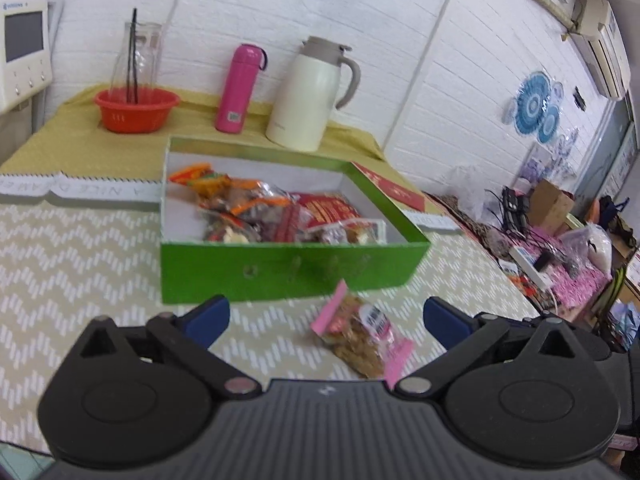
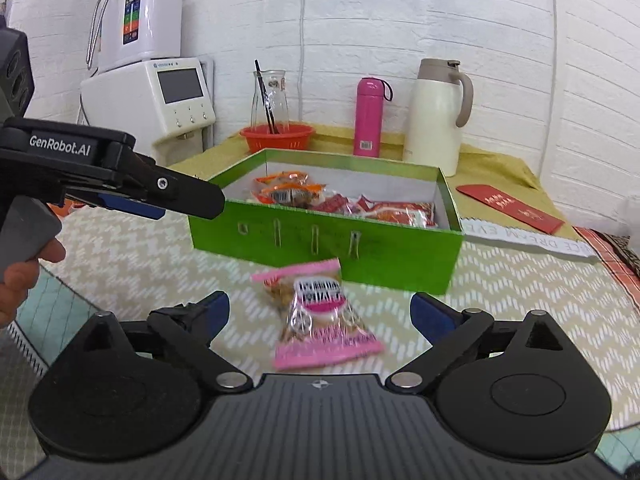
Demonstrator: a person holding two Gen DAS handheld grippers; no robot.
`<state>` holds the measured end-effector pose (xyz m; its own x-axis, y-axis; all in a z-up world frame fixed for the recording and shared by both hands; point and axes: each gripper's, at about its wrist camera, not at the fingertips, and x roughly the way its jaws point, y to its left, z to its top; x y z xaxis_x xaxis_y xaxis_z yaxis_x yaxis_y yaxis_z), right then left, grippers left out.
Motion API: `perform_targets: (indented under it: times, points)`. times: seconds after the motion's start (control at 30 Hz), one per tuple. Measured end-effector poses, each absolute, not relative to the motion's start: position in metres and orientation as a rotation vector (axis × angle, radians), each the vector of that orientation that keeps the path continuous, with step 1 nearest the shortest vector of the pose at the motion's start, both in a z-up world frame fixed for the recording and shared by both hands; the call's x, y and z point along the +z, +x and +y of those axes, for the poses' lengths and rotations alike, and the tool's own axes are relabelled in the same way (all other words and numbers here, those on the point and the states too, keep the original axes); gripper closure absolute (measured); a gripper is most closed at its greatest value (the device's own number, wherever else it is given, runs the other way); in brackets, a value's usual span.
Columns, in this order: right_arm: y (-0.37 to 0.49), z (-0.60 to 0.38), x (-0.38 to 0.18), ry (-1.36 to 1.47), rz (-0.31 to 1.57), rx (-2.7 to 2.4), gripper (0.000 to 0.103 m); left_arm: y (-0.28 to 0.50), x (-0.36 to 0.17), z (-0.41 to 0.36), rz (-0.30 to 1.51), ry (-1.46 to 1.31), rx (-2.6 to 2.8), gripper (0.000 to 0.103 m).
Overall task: Organize snacks
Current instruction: 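Withdraw both tools from the box toward the pink seed bag, then grasp the pink seed bag with the left gripper while the right comes to grasp it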
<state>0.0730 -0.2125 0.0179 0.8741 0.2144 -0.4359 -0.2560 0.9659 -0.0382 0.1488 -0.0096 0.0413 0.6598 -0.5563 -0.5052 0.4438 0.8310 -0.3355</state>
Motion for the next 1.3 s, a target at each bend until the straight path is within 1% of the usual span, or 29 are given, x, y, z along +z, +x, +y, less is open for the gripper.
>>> perform_targets:
  times: [0.27,0.43,0.6,1.03,1.07,1.13,1.17,1.2,1.23,1.27,1.3]
  points:
    - [0.034,-0.231,-0.009,-0.041,0.525,0.188,0.000,0.127,0.012,-0.041,0.735,-0.122,-0.636,0.000]
    - [0.023,-0.239,-0.011,-0.022,0.518,0.165,0.000,0.150,0.012,-0.054,0.754,-0.123,-0.628,0.000]
    - [0.020,-0.246,-0.010,-0.013,0.505,0.153,0.000,0.176,0.012,-0.063,0.721,-0.118,-0.600,0.000]
    - [0.043,-0.227,-0.015,-0.017,0.531,0.211,0.000,0.209,0.001,-0.067,0.771,-0.140,-0.673,0.002]
    - [0.046,-0.225,-0.015,-0.018,0.533,0.218,0.000,0.210,0.001,-0.068,0.772,-0.138,-0.680,0.003]
    - [0.054,-0.222,-0.016,-0.016,0.541,0.226,0.000,0.212,-0.001,-0.071,0.785,-0.122,-0.705,0.021]
    - [0.059,-0.220,-0.016,-0.011,0.547,0.226,0.000,0.213,-0.002,-0.073,0.796,-0.116,-0.716,0.025]
    - [0.062,-0.219,-0.016,-0.002,0.552,0.226,0.000,0.214,-0.004,-0.074,0.806,-0.110,-0.718,0.026]
    - [0.067,-0.219,-0.016,0.006,0.557,0.229,0.000,0.214,-0.007,-0.074,0.815,-0.108,-0.722,0.032]
    - [0.070,-0.218,-0.015,0.015,0.561,0.233,0.000,0.215,-0.009,-0.074,0.828,-0.110,-0.725,0.036]
    - [0.073,-0.217,-0.015,0.023,0.562,0.238,0.000,0.215,-0.012,-0.073,0.843,-0.111,-0.726,0.046]
